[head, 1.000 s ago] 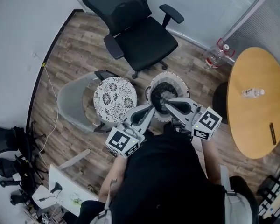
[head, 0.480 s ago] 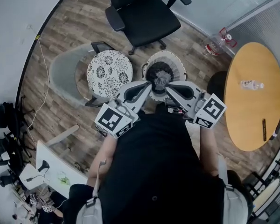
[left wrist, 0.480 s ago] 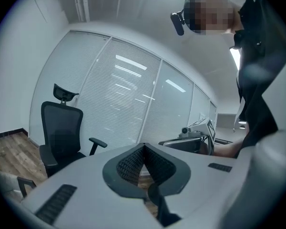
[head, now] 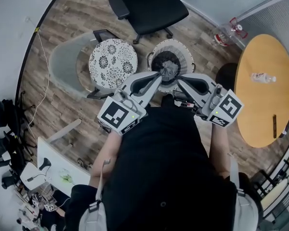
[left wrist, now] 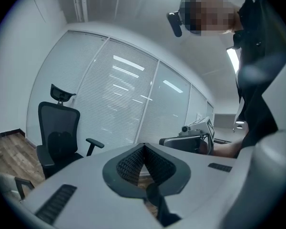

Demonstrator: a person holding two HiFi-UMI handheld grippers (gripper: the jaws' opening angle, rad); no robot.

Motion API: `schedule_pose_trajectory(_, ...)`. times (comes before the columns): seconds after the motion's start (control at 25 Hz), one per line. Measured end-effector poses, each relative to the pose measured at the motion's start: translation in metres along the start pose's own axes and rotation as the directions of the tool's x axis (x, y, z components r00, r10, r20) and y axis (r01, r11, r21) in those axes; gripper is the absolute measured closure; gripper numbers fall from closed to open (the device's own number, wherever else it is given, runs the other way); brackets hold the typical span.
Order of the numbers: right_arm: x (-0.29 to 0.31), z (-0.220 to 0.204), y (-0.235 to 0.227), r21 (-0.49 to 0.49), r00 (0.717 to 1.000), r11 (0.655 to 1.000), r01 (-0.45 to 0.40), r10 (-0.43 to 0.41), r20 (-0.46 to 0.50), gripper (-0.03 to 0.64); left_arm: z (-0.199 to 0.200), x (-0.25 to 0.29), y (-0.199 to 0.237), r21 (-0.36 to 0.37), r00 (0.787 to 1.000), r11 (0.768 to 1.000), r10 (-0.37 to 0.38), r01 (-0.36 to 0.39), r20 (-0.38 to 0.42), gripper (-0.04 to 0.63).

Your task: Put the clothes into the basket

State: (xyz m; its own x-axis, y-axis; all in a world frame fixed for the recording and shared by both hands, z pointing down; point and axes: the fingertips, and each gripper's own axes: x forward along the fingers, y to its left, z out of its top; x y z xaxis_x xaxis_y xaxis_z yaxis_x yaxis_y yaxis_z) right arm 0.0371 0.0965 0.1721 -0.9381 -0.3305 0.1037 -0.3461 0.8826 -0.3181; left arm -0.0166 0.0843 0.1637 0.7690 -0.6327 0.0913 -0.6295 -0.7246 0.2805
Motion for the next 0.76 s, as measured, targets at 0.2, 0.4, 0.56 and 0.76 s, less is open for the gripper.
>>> schedule_pose_trajectory(0.2, -0.009, 0.000, 0.003, 0.010, 1.000, 1.000, 0.001, -0.001, 0.003, 0.601, -0.002, 0.000, -0.008, 0.000, 1.000, 1.000, -0.001, 0.001, -0.009, 0.583)
schedule_pose_trajectory(0.4, -0.012, -0.003, 0.005, 0.008, 1.000, 1.000, 0.001, -0.001, 0.008, 0.601, -0.003, 0.002, -0.011, 0.007, 1.000, 1.000, -0.008, 0.008, -0.015, 0.583)
schedule_pose_trajectory(0.56, -0.013, -0.003, 0.003, 0.006, 1.000, 1.000, 0.000, 0.000, 0.001, 0.601, -0.004, 0.005, -0.013, 0.005, 1.000, 1.000, -0.013, 0.014, -0.020, 0.583)
schedule_pose_trajectory(0.76, -0.018, -0.004, 0.001, 0.000, 1.000, 1.000, -0.011, 0.011, -0.004, 0.601, -0.006, 0.012, -0.018, 0.009, 1.000, 1.000, -0.017, 0.018, -0.025, 0.583)
